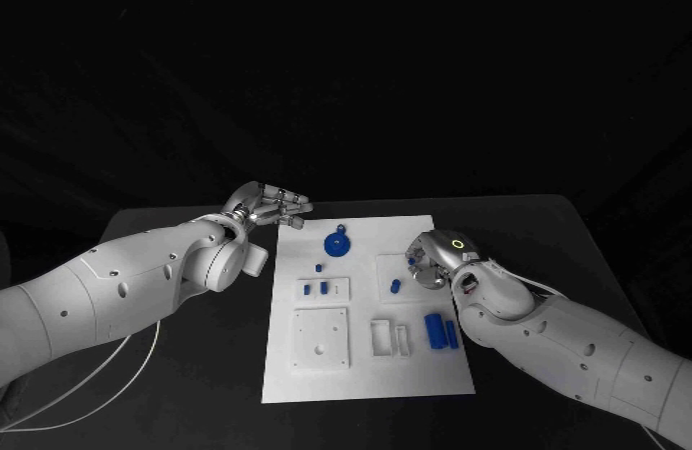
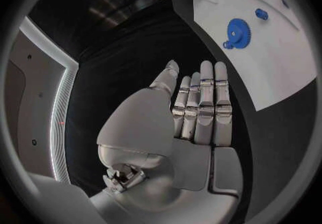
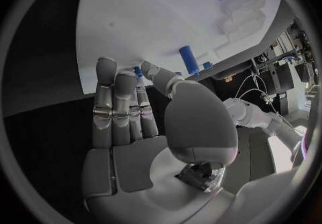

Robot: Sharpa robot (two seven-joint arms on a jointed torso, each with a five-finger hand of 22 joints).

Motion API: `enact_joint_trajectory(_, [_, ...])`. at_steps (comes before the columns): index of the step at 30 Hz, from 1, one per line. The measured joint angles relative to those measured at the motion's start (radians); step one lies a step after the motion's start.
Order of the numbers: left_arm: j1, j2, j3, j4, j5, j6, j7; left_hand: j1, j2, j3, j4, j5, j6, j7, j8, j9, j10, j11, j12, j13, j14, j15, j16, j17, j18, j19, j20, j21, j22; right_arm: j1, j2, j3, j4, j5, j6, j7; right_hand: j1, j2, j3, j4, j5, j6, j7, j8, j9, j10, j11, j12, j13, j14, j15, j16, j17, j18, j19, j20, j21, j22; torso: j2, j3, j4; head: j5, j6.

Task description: Assemble the parts on the task board

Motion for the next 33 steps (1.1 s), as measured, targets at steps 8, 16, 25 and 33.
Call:
enact_joint_trajectory(8, [0.000,0.000,0.000,-0.001,0.001,0.002,-0.001,0.000,0.000,0.000,0.000,0.000,0.000,0.000,0.000,0.000,-0.003,-0.003,0.000,0.000,0.000,0.000,0.000,0.001,0.000,0.000,0.000,0.000,-0.003,0.000,0.002,-0.001,-0.004,0.001,-0.008,-0.002,0.002,0.066,0.009,-0.020,0.000,0.051,-0.007,-0.005,0.003,0.043,-0.018,0.000,-0.001,0.003,-0.004,0.000,0.003,-0.005,0.000,0.000,0.017,0.005,0.000,0.0002,0.0000,-0.001,-0.001])
enact_joint_trajectory(16, [0.000,0.001,0.000,-0.002,0.001,0.003,-0.003,0.000,0.000,-0.003,-0.003,0.000,0.000,0.000,0.000,0.000,-0.007,0.000,0.000,0.000,0.000,0.000,0.000,0.001,0.000,0.000,0.000,0.000,-0.004,0.000,0.005,-0.002,-0.005,-0.002,-0.012,-0.012,-0.008,0.087,0.011,-0.055,0.000,0.077,-0.015,-0.005,0.008,0.071,-0.025,-0.005,0.001,0.002,-0.012,-0.004,0.006,-0.014,0.000,-0.011,0.022,0.017,0.000,0.0002,-0.0002,-0.002,-0.003])
enact_joint_trajectory(25, [0.000,0.002,0.000,-0.004,0.001,0.003,-0.004,0.000,0.000,-0.003,-0.003,0.000,0.000,0.000,0.000,0.000,-0.007,0.000,0.000,0.000,-0.004,0.004,0.000,0.001,0.000,0.000,0.000,0.000,-0.005,0.001,0.009,-0.003,-0.006,-0.012,-0.012,-0.028,-0.008,0.087,0.007,-0.070,0.000,0.084,-0.016,-0.005,0.009,0.075,-0.028,-0.005,0.004,0.002,-0.012,-0.008,0.010,-0.015,0.000,-0.011,0.027,0.026,0.000,-0.0004,-0.0003,-0.004,-0.007])
enact_joint_trajectory(33, [0.000,0.001,0.000,-0.007,0.001,0.003,-0.006,0.000,0.000,-0.003,-0.003,0.000,0.000,0.000,0.000,0.000,-0.014,0.000,0.000,0.000,-0.004,0.004,0.000,0.001,0.000,0.000,0.000,0.000,-0.008,0.001,0.009,-0.005,0.000,-0.024,-0.012,-0.041,-0.008,0.087,0.022,-0.084,0.035,0.095,-0.018,-0.005,0.008,0.085,-0.027,-0.008,0.003,0.002,-0.012,-0.008,0.012,-0.021,0.000,-0.011,0.032,0.037,0.000,-0.0004,-0.0002,-0.003,-0.009])
